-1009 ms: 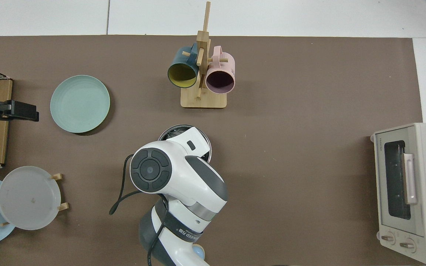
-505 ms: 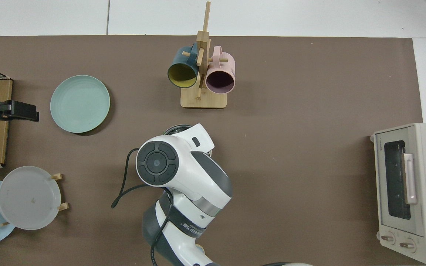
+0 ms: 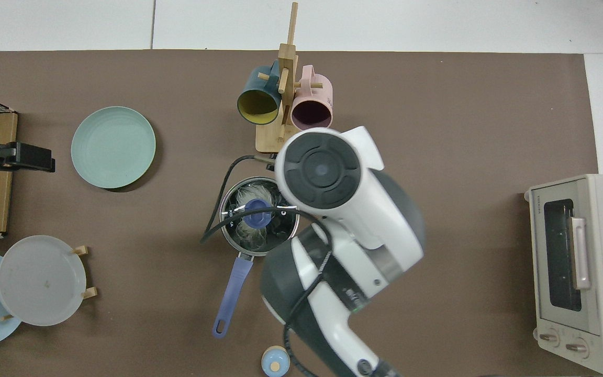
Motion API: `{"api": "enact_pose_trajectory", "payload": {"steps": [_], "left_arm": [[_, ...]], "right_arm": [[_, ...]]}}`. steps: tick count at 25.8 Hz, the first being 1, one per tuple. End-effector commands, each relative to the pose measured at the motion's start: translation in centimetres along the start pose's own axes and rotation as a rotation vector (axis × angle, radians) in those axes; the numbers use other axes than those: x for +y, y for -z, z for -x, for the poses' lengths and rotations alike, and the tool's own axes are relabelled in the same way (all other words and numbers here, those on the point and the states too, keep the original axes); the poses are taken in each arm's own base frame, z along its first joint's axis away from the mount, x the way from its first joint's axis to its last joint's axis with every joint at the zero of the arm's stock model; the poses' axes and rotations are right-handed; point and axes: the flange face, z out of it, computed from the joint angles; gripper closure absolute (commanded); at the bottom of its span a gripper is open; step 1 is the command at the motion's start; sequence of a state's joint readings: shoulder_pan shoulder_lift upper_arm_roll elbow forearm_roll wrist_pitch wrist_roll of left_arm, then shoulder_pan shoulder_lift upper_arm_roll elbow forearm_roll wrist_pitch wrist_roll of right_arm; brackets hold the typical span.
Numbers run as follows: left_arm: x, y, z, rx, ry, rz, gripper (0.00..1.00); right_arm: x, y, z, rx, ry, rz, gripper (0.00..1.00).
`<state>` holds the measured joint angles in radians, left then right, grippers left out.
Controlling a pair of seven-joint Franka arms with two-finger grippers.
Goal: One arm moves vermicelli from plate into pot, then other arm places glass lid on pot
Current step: 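Open the right gripper and lift it off the lid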
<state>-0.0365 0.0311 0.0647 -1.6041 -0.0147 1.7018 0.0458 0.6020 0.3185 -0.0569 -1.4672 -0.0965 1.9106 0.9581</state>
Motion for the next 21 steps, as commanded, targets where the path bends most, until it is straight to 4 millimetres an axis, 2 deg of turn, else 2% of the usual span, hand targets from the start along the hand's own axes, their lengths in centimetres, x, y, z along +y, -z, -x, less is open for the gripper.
{"api": "enact_pose_trajectory", "payload": {"steps": [1, 5, 14, 21], "left_arm": [[0.1, 0.3, 0.8, -0.007, -0.006, -0.007, 0.0], [0.1, 0.3, 0.8, -0.007, -0.006, -0.007, 0.0], [0.1, 0.3, 0.8, -0.007, -0.006, -0.007, 0.0], [0.1, 0.3, 0.8, -0.007, -0.006, -0.007, 0.0]], "right_arm": [[7.8, 2.4, -5.0, -0.05, 0.055, 0.048, 0.0], [13.3, 1.8, -7.5, -0.078, 0.048, 0.087, 0.0], [21.9, 3.2, -12.2, -0.069, 0.076, 0.093, 0.0], [27.5, 4.5, -12.6, -0.083, 0.14, 0.092, 0.0]]}}
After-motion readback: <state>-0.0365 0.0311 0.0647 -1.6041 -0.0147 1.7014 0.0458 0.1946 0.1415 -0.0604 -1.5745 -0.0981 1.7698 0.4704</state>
